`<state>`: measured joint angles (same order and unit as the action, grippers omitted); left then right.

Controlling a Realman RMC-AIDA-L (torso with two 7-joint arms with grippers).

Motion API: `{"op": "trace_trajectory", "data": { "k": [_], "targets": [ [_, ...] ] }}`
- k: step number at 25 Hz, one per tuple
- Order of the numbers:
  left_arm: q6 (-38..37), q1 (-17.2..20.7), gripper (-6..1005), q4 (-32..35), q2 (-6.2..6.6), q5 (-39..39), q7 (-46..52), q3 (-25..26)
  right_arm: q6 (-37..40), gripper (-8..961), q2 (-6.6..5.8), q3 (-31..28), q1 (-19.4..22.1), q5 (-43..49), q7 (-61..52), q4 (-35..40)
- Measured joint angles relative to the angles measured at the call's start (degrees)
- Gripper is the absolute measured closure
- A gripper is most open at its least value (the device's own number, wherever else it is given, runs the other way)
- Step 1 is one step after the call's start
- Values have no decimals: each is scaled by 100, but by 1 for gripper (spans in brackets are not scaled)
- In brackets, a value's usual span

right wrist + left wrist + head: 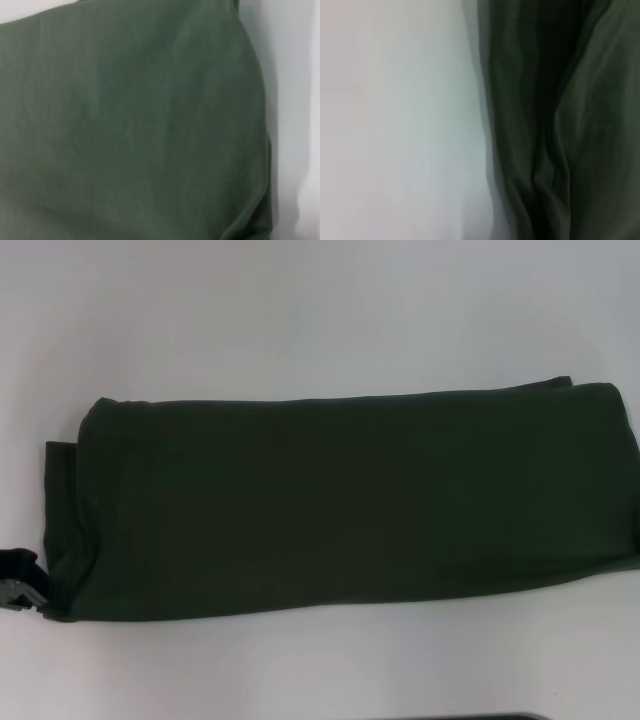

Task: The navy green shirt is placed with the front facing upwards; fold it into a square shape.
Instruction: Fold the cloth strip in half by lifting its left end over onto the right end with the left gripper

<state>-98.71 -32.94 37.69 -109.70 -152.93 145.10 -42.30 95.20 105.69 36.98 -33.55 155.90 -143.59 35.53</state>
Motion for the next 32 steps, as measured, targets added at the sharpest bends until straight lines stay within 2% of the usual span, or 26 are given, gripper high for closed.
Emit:
{"op": "trace_trajectory", "data": {
  "k": [13,19,24,27,30,32],
  "targets": [
    [74,-8,983,-9,-19,9,50,63,67,924,18,-79,-30,-39,-62,8],
    [14,53,918,178,-17,32,63,416,116,785,-12,-291,-32,-51,-71,8],
    [-106,95,708,370,17,28,41,609,205,540,-38,-422,-31,-53,-60,140],
    [-203,114,601,627,71,3,84,616,308,506,-45,-428,-10,-33,-62,448],
    [-278,132,495,912,191,3,196,643,445,472,-101,-476,14,-47,-64,843],
    [-341,135,496,1099,255,24,251,850,575,450,-150,-570,-4,-73,-67,1035]
  ]
}}
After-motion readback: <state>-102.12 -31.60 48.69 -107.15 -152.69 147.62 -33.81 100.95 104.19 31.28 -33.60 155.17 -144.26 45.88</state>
